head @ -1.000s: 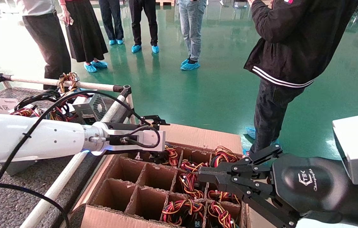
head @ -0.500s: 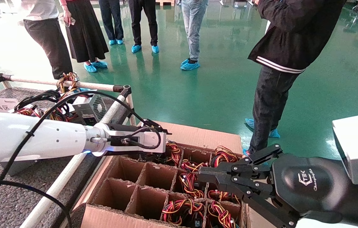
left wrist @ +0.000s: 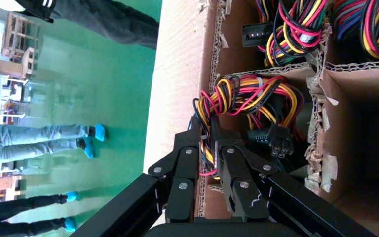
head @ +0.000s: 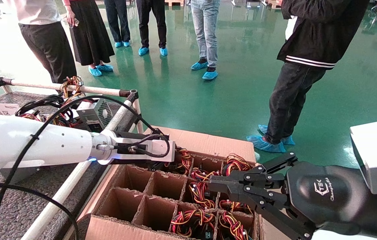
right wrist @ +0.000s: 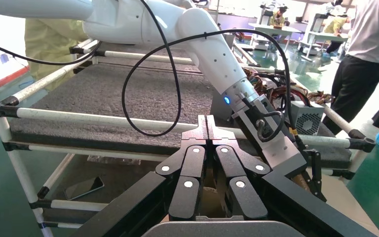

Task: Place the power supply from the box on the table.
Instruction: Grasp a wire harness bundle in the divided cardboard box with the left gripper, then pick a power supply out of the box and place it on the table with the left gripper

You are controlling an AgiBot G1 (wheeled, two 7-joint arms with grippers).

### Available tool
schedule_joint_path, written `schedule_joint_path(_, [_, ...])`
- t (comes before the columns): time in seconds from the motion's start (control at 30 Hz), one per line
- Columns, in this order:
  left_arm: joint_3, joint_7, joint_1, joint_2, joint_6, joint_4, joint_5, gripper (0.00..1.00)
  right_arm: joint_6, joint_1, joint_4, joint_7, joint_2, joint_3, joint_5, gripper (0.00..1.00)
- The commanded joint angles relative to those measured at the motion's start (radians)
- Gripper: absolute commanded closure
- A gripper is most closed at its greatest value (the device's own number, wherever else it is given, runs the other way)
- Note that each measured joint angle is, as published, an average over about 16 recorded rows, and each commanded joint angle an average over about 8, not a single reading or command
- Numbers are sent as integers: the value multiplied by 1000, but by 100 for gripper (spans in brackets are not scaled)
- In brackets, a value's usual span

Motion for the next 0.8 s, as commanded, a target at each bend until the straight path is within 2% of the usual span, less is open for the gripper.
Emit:
schedule_joint_path(0.03, [1, 6, -1, 3, 5, 9, -5, 100, 0, 0, 0, 0, 0, 0, 0, 100])
schedule_joint_path(0.43, [-8, 29, -15, 5, 41, 52, -46, 100, 0, 0, 0, 0, 0, 0, 0, 100])
schedule_joint_path(0.8, [-42, 49, -47, -49, 84, 40, -138, 100, 0, 0, 0, 0, 0, 0, 0, 100])
